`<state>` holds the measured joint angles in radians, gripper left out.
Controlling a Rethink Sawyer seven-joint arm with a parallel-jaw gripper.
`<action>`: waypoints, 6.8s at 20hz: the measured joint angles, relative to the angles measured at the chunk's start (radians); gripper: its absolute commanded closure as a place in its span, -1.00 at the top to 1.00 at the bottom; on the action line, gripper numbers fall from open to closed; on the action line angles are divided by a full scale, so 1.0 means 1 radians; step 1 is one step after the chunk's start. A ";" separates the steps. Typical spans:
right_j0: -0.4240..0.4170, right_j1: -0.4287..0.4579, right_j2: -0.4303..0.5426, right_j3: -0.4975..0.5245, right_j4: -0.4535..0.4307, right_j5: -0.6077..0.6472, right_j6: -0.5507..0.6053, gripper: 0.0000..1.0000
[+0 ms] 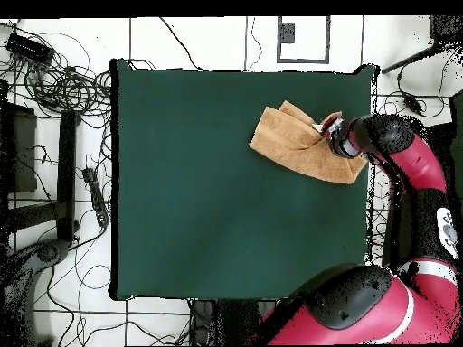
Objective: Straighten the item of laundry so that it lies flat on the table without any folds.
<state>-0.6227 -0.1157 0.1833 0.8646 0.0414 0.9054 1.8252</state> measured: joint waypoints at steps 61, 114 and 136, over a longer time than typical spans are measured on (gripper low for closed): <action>0.290 -0.052 -0.188 -0.110 0.116 0.029 0.275 -1.00; 0.403 0.008 -0.266 -0.230 0.146 0.003 0.408 -1.00; 0.389 0.002 -0.269 -0.219 0.145 0.002 0.408 -1.00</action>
<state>-0.2339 -0.1140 -0.0858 0.6455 0.1861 0.9070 2.2333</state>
